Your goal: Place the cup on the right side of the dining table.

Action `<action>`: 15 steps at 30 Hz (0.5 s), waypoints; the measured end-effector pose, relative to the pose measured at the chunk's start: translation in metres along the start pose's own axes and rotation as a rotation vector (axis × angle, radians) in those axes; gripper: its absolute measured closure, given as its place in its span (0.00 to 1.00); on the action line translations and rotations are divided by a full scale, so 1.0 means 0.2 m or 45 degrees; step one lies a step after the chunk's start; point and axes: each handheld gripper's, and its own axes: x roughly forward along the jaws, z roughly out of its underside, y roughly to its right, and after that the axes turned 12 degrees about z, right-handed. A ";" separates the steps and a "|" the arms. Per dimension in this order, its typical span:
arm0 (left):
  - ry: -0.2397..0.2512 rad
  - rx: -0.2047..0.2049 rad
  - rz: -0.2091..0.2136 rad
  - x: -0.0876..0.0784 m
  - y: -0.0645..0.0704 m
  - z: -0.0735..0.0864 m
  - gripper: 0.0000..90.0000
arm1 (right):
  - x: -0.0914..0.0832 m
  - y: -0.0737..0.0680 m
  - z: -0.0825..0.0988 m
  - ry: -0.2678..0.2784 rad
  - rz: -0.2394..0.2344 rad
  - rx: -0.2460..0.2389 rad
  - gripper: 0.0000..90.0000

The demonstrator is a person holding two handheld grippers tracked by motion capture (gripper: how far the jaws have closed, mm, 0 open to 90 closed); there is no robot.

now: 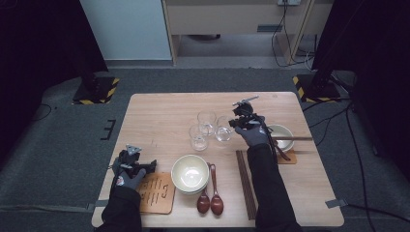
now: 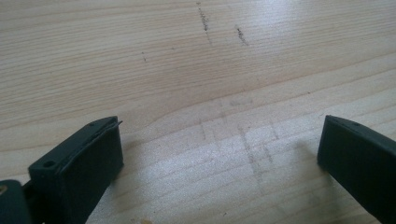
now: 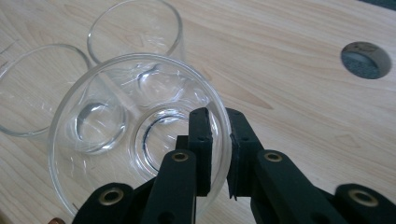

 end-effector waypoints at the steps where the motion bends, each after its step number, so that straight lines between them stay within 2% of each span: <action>1: 0.000 0.000 0.000 0.00 0.00 0.00 0.00 | -0.01 0.01 0.00 0.006 0.008 -0.003 0.92; 10: 0.000 0.000 0.000 0.00 0.00 0.00 0.00 | -0.06 0.12 -0.03 0.055 0.046 0.044 0.92; 15: 0.000 0.000 0.000 0.00 0.00 0.00 0.00 | -0.05 0.19 -0.02 0.034 0.087 0.078 0.92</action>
